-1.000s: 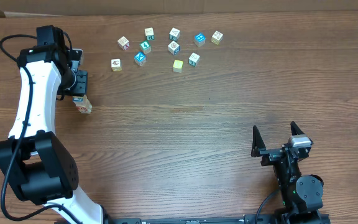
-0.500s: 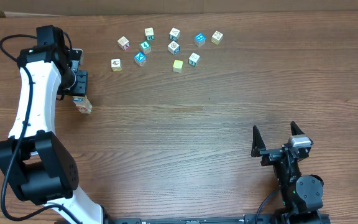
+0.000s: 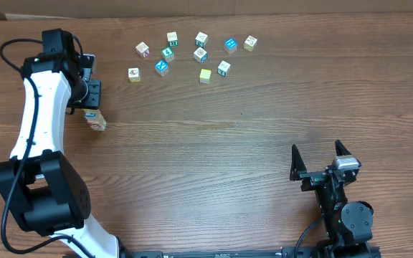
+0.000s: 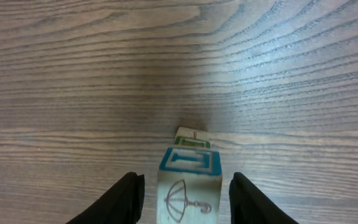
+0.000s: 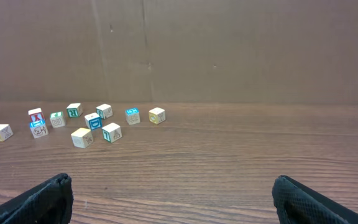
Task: Form a tower
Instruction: 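Align and lower the umbrella block onto the blue P block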
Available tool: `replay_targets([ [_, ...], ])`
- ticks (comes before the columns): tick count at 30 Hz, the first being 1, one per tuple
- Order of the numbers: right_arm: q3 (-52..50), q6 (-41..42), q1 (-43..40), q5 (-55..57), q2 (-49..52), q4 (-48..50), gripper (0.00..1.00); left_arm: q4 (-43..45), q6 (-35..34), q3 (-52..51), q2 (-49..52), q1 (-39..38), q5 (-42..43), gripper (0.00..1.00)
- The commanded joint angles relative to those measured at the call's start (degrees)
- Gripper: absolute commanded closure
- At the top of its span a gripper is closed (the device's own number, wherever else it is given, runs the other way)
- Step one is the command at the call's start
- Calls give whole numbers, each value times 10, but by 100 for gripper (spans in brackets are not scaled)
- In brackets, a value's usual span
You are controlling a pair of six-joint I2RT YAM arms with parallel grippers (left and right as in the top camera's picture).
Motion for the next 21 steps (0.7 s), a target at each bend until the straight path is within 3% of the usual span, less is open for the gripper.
replay_targets([
  [1,-6,-1,-2,0,-1,3,0,14,-7,-25,7,4,9,58],
  [7,-6,-1,-2,0,-1,3,0,17,-7,-26,7,4,9,67],
  [21,-6,-1,-2,0,-1,3,0,8,-6,-26,7,4,-17,75],
])
